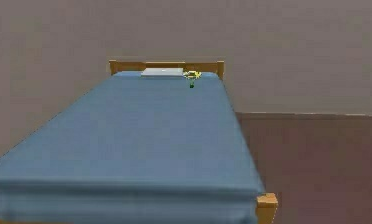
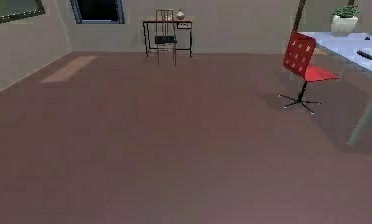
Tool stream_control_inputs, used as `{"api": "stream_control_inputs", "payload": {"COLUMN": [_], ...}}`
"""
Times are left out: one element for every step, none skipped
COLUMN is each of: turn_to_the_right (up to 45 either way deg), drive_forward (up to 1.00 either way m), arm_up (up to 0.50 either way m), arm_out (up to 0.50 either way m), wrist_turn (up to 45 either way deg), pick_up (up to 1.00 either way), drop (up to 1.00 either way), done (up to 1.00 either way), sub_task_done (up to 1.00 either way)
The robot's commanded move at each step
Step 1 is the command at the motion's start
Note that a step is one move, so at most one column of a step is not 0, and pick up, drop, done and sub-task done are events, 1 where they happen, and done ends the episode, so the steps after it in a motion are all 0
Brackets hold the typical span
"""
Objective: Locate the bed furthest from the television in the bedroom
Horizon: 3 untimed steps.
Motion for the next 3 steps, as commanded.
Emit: {"api": "stream_control_inputs", "payload": {"turn_to_the_right": [45.0, 33.0, 0.0], "drive_forward": [0.0, 0.0, 0.7], "arm_up": [0.0, 0.0, 0.0], "arm_out": [0.0, 0.0, 0.0], "wrist_turn": [0.0, 0.0, 0.0], "pick_up": [0.0, 0.0, 0.0], "drop": [0.0, 0.0, 0.0], "done": [0.0, 0.0, 0.0], "sub_task_done": [0.0, 0.0, 0.0]}}
